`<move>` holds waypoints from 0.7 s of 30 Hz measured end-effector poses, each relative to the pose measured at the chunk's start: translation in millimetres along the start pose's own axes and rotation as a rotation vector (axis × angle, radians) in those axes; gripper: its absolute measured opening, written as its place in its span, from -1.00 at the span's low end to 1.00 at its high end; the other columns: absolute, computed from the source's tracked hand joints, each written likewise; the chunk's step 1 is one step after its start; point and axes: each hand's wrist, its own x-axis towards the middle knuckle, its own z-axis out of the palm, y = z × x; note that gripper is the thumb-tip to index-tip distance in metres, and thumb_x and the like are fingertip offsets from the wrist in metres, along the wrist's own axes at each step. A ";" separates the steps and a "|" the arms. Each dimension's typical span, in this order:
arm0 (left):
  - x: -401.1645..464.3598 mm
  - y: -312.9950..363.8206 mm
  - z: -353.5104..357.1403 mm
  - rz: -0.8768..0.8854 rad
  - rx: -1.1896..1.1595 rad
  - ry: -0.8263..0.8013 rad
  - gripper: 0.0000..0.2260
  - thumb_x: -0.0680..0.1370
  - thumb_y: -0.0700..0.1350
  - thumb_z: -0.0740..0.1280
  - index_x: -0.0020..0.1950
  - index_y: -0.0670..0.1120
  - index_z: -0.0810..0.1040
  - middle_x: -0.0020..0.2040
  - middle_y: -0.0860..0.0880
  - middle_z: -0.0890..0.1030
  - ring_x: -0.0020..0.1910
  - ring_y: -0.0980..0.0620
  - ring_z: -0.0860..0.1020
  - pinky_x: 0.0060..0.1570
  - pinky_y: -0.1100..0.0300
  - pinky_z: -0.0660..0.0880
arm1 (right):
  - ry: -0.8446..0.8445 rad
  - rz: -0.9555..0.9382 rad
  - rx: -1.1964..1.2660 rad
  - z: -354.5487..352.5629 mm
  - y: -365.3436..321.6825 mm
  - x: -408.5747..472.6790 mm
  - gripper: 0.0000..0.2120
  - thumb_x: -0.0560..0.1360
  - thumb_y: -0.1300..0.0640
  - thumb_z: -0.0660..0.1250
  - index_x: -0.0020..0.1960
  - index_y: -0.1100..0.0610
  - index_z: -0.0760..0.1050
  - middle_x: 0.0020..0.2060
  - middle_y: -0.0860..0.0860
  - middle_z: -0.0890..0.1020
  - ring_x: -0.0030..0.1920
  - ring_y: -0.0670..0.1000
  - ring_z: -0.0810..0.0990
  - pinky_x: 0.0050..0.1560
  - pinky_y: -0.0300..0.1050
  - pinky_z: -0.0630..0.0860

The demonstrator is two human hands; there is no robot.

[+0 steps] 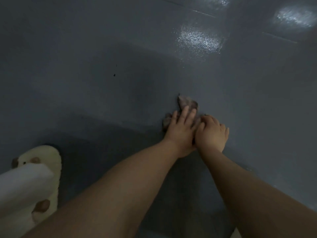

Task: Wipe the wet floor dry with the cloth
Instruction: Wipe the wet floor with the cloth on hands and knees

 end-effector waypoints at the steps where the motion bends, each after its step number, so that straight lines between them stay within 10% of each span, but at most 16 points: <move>1: -1.6 4.8 4.2 0.027 0.008 0.002 -0.33 0.59 0.16 0.08 0.56 -0.06 -0.15 0.55 -0.13 -0.23 0.50 -0.18 -0.30 0.43 -0.17 -0.24 | 0.012 0.015 -0.004 0.4 -1.8 0.6 -0.64 0.57 0.13 0.07 0.30 0.02 0.47 0.35 0.00 0.45 0.33 0.15 0.34 0.48 0.07 -0.04; 6: -4.0 -21.7 1.8 0.040 0.059 0.004 -0.35 0.60 0.12 0.06 0.56 -0.08 -0.18 0.55 -0.11 -0.25 0.51 -0.13 -0.29 0.44 -0.09 -0.27 | 0.037 0.073 -0.023 7.5 -17.8 -2.0 -0.63 0.59 0.06 0.06 0.33 0.03 0.44 0.37 0.05 0.40 0.35 0.18 0.30 0.47 0.10 -0.07; 16: -74.3 -191.5 -2.7 -0.884 -0.246 0.188 -0.40 0.60 0.18 0.07 0.57 0.01 -0.06 0.56 -0.11 -0.17 0.52 -0.17 -0.24 0.47 -0.14 -0.13 | -0.100 -0.197 -0.166 22.0 -45.7 -18.4 -0.52 0.60 -0.05 0.07 0.50 -0.01 0.18 0.51 0.07 0.13 0.47 0.15 0.10 0.47 0.09 -0.17; 21: -69.0 -169.7 -0.1 -0.901 -0.232 0.213 -0.37 0.59 0.19 0.08 0.57 -0.03 -0.03 0.56 -0.12 -0.14 0.51 -0.23 -0.22 0.45 -0.17 -0.11 | -0.131 -0.287 -0.118 26.9 -67.4 -23.5 -0.53 0.61 -0.01 0.06 0.51 -0.02 0.15 0.53 0.06 0.10 0.49 0.12 0.08 0.48 0.04 -0.14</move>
